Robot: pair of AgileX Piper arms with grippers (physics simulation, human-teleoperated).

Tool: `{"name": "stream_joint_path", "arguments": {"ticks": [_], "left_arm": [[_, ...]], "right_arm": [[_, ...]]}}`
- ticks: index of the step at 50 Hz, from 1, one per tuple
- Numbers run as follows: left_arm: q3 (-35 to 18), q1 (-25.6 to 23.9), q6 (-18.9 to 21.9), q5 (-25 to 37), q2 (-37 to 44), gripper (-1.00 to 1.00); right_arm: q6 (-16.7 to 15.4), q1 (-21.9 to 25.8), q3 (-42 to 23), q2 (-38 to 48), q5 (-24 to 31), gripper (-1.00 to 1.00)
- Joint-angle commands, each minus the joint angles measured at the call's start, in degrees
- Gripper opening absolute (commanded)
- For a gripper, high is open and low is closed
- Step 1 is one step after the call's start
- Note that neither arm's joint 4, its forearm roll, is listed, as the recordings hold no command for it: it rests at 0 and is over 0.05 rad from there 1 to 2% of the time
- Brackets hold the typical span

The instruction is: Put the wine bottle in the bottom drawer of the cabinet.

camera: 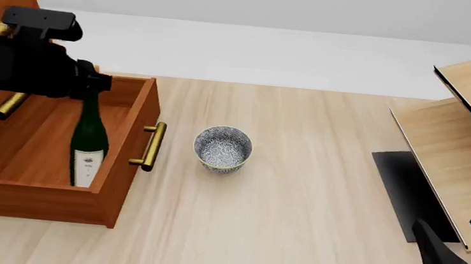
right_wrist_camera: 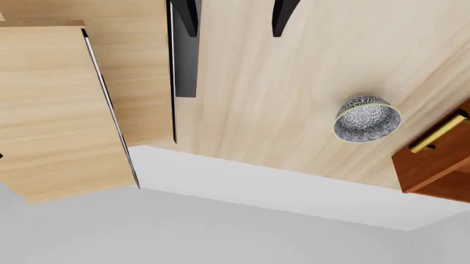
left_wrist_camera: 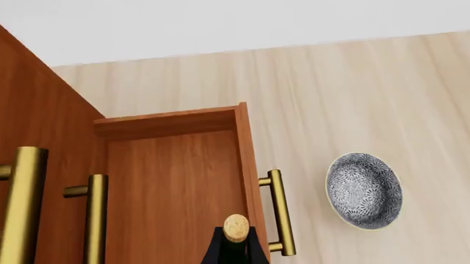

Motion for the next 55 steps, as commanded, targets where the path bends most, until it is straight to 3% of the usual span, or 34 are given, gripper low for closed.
{"name": "stream_joint_path", "arguments": {"ticks": [1,10,20,55], "left_arm": [[-1.59,0.2,-1.75,-3.98,14.02,-1.0],[-5.46,1.5,-1.36,-6.2,21.65,-1.0],[-6.37,2.7,-0.73,-6.29,23.57,-1.0],[-2.11,3.45,-0.14,-9.8,25.31,-1.0]], "right_arm": [[0.04,-0.14,0.01,0.22,-0.05,1.0],[0.02,-0.23,0.01,0.04,0.19,1.0],[0.01,-0.29,0.01,-0.07,0.24,1.0],[0.08,-0.45,0.01,0.3,-0.16,1.0]]}}
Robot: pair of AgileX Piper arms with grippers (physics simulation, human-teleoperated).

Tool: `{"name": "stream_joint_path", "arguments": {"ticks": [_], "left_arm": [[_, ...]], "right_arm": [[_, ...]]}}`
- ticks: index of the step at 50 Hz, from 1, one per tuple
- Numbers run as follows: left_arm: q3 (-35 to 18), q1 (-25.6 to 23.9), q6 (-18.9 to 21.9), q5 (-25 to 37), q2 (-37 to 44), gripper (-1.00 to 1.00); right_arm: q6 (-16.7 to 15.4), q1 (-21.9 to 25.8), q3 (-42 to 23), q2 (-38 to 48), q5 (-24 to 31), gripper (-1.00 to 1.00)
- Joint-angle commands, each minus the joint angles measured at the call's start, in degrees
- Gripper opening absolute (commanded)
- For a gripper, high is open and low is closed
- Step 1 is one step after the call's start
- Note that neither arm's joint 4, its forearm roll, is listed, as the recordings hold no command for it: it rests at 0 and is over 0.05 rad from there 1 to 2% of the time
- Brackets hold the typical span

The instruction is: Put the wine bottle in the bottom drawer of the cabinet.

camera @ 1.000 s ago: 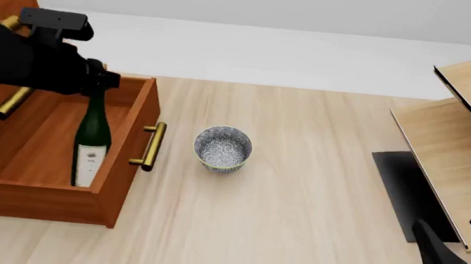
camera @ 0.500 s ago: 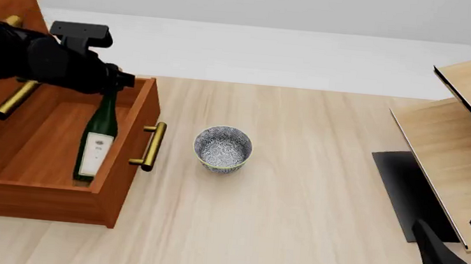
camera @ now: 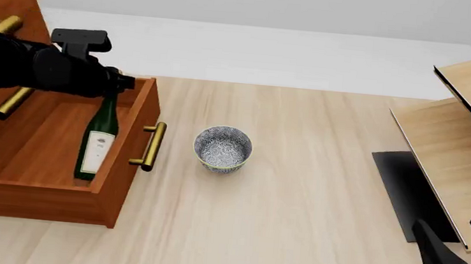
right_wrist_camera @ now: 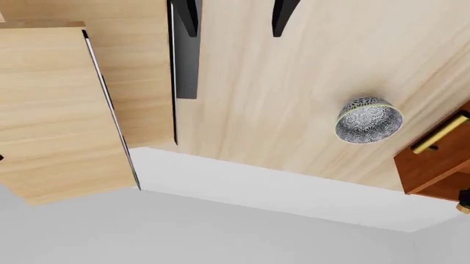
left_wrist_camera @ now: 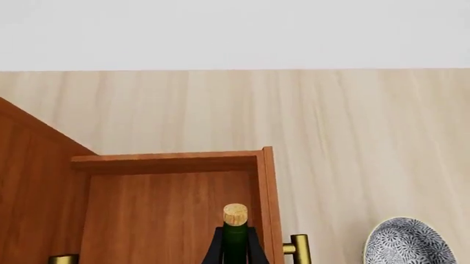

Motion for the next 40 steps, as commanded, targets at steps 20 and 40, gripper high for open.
{"name": "stream_joint_path", "arguments": {"ticks": [20,40], "left_arm": [[6.07,-0.32,-1.06,3.52,4.5,-1.0],[5.96,-0.08,-0.72,3.71,4.15,-1.0]], "right_arm": [[0.05,-0.16,0.0,-0.13,0.02,1.0],[0.0,-0.09,0.0,-0.14,0.05,1.0]]}}
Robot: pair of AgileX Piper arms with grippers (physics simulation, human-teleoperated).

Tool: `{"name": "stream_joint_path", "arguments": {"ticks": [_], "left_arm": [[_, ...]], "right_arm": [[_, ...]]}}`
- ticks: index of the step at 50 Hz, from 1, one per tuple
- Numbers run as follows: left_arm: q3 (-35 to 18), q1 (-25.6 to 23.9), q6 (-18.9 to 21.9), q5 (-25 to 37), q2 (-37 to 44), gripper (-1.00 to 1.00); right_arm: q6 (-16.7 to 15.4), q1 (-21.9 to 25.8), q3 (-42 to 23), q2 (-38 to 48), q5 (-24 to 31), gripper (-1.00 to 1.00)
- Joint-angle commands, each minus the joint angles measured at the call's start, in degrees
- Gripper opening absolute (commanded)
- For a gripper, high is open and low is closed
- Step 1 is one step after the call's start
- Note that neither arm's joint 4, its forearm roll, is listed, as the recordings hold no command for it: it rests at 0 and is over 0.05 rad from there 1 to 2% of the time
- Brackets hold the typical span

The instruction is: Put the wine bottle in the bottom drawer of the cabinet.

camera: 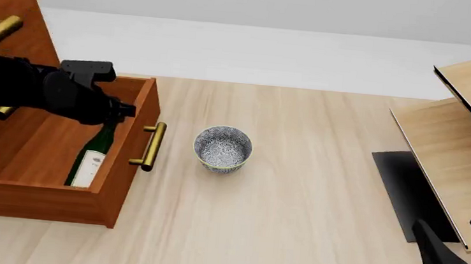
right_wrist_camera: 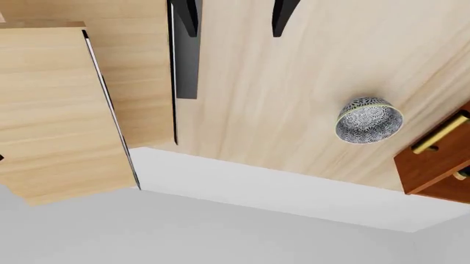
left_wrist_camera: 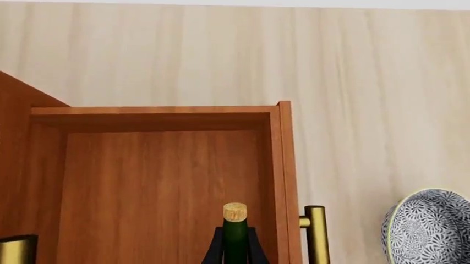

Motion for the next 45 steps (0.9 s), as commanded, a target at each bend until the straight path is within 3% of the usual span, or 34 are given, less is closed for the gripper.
{"name": "stream_joint_path", "arguments": {"ticks": [1,20,21,45], "left_arm": [[1.74,-0.11,-1.35,1.7,0.76,-1.0],[0.94,0.59,-1.47,2.34,1.21,-1.0],[1.02,0.52,-1.4,2.33,1.21,1.0],[0.92,0.44,-1.12,3.67,-1.37,1.0]], "right_arm": [[0.02,-0.05,0.0,-0.09,-0.02,1.0],[0.09,-0.02,0.0,0.48,-0.64,1.0],[0.04,0.06,0.0,0.45,-0.61,1.0],[0.05,0.0,-0.01,0.19,-0.59,1.0]]}}
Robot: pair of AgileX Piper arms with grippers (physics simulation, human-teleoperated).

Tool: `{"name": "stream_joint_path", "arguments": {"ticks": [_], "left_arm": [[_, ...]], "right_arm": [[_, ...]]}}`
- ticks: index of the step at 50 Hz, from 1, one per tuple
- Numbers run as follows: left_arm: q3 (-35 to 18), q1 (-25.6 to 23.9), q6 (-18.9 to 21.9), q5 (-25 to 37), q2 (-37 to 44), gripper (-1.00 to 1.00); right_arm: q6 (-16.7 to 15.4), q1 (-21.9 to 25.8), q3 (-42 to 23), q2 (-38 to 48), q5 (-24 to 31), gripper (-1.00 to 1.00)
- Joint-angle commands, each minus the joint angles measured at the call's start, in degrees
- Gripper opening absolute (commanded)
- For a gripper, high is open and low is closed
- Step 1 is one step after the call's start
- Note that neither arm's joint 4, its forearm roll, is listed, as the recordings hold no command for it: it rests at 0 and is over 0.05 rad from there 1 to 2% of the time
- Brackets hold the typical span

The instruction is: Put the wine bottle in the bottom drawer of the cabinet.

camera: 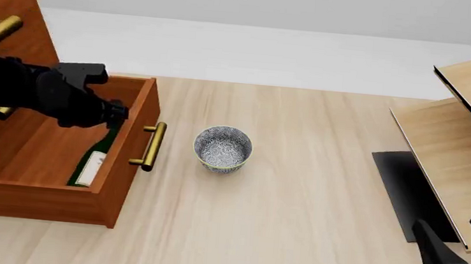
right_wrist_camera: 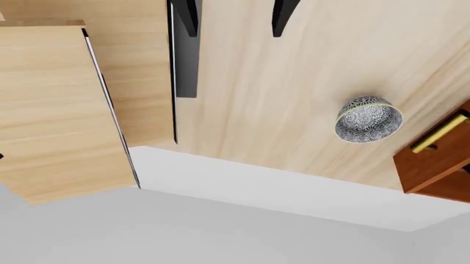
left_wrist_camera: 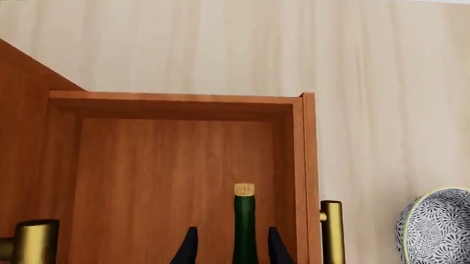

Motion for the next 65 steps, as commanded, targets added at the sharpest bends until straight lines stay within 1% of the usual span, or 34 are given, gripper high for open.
{"name": "stream_joint_path", "arguments": {"ticks": [1,10,11,15,17,18,20,24,26,29,30,33,34,35,38,40,42,43,45,47,49,50,51,55,57,59,65], "left_arm": [[0.2,-1.13,0.76,1.84,-1.16,1.0],[-0.42,0.58,2.93,3.86,-4.55,1.0],[-0.39,0.82,3.78,4.09,-5.39,1.0],[-0.54,1.03,3.85,5.21,-7.42,1.0],[-0.42,1.36,4.79,5.91,-8.98,1.0],[-0.37,1.17,4.24,6.28,-9.92,1.0],[-0.14,1.13,4.9,7.01,-11.65,1.0],[0.01,0.95,4.89,8.42,-14.84,1.0],[0.14,0.62,4.65,9.97,-17.84,1.0],[0.44,0.29,5.6,11.33,-21.3,1.0],[0.45,-0.03,5.12,12.15,-22.72,1.0],[1.77,0.76,6.2,16.14,-30.25,1.0],[2.14,0.16,6.24,18.51,-33.62,1.0],[1.97,-0.41,5.36,19.96,-35.46,1.0],[0.24,-1.03,5.88,22.97,-38.96,1.0],[-0.57,-1.92,5.38,25.66,-41.8,1.0],[-1.79,-2.08,5.68,26.93,-43.06,1.0],[-2.38,-3.0,4.77,27.82,-43.86,1.0],[-3.87,-1.81,6.64,28.77,-44.68,1.0],[-5.42,-2.82,6.17,30.71,-46.21,1.0],[-6.11,-3.14,6.88,31.66,-47.43,1.0],[-6.24,-2.98,6.72,31.87,-47.46,1.0],[-6.7,-2.35,7.4,31.99,-48.09,1.0],[-7.38,-3.09,6.96,34.42,-50.56,1.0],[-7.9,-1.95,8.24,34.91,-51.71,1.0],[-8.39,-2.22,7.99,36.32,-52.74,1.0],[-11.2,-1.51,9.3,40.01,-55.84,1.0]], "right_arm": [[0.06,-0.12,-0.01,-0.19,-0.03,1.0],[-0.01,-0.06,-0.01,-0.19,0.0,1.0],[0.05,-0.1,-0.01,-0.25,-0.04,1.0],[0.03,-0.13,-0.01,-0.19,-0.11,1.0],[0.01,-0.06,-0.01,-0.21,-0.06,1.0],[0.01,-0.04,-0.01,-0.13,-0.11,1.0],[0.01,-0.03,-0.01,-0.09,-0.19,1.0],[-0.03,-0.01,-0.01,0.06,-0.34,1.0],[-0.01,0.02,-0.01,0.15,-0.44,1.0],[-0.04,0.1,-0.01,0.25,-0.51,1.0],[-0.08,0.08,0.0,0.37,-0.57,1.0],[-0.11,0.16,-0.01,0.52,-0.74,1.0],[-0.07,0.17,-0.01,0.51,-0.81,1.0],[-0.11,0.17,-0.01,0.58,-0.87,1.0],[-0.17,0.24,-0.01,0.56,-0.87,1.0],[-0.17,0.33,-0.01,0.6,-0.93,1.0],[-0.19,0.36,-0.02,0.64,-1.11,1.0],[-0.18,0.38,-0.02,0.69,-1.17,1.0],[-0.25,0.43,-0.02,0.77,-1.29,1.0],[-0.28,0.42,0.02,0.67,-1.35,1.0],[-0.24,0.42,0.02,0.74,-1.55,1.0],[-0.3,0.4,0.02,0.85,-1.7,1.0],[-0.34,0.42,0.02,1.0,-1.89,1.0],[-0.26,0.56,0.01,0.94,-2.12,1.0],[-0.27,0.59,0.01,0.79,-2.09,1.0],[-0.21,0.66,0.01,0.57,-1.98,1.0],[-0.27,0.92,-0.01,0.69,-2.41,1.0]]}}
